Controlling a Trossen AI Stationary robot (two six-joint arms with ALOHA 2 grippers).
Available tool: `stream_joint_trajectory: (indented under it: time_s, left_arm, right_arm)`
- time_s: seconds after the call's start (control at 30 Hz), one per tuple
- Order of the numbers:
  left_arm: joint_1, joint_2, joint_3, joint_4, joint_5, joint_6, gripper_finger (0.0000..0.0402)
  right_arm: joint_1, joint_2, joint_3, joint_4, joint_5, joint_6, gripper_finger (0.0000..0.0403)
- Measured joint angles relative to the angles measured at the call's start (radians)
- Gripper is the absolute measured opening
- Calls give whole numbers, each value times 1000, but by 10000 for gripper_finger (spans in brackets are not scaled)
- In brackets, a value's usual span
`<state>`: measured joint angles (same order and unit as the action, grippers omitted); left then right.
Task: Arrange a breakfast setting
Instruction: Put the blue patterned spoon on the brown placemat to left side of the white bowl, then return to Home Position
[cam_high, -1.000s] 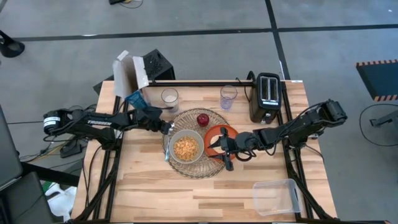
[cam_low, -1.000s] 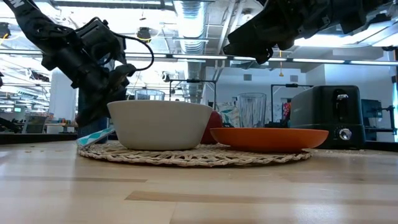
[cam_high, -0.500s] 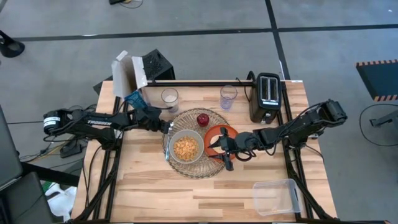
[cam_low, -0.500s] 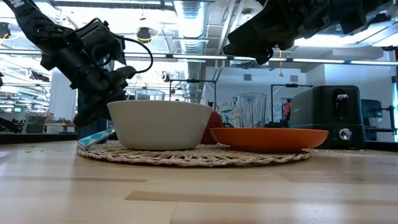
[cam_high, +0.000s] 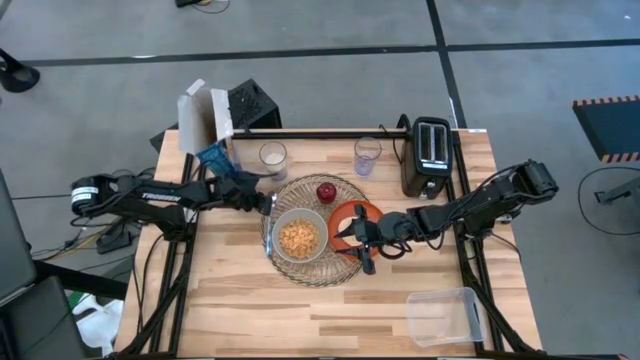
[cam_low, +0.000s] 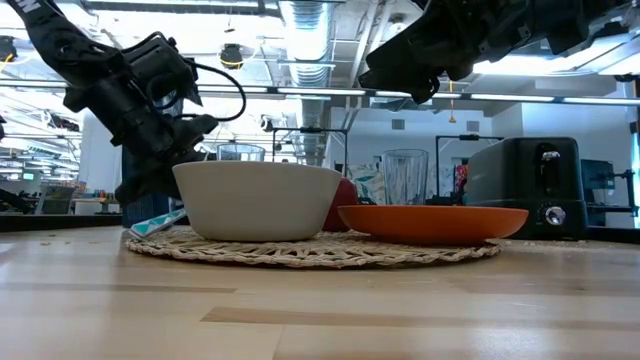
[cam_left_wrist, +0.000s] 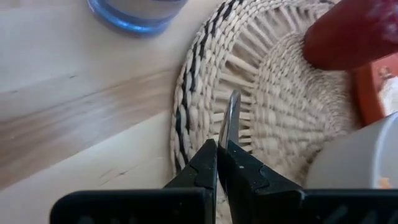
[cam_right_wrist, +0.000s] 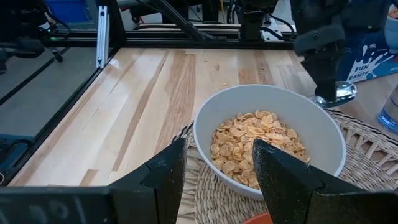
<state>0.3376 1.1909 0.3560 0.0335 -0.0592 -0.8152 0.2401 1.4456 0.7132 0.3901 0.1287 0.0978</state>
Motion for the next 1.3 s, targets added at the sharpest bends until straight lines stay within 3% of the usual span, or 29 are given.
stream_joint_trajectory:
  time_s: [0.37,0.7,1.0,1.3]
  left_arm:
    - [-17,137,0,79,-20,3,15]
    - [-17,137,0,71,-15,10,63]
    - [-17,75,-1,13,-8,12,99]
    - [-17,-61,-1,-78,29,55,105]
  right_arm:
    - [0,0,0,0,0,0,211]
    - [0,0,0,0,0,0,211]
    - [0,0,0,-1,0,0,211]
    - [0,0,0,-1,0,0,211]
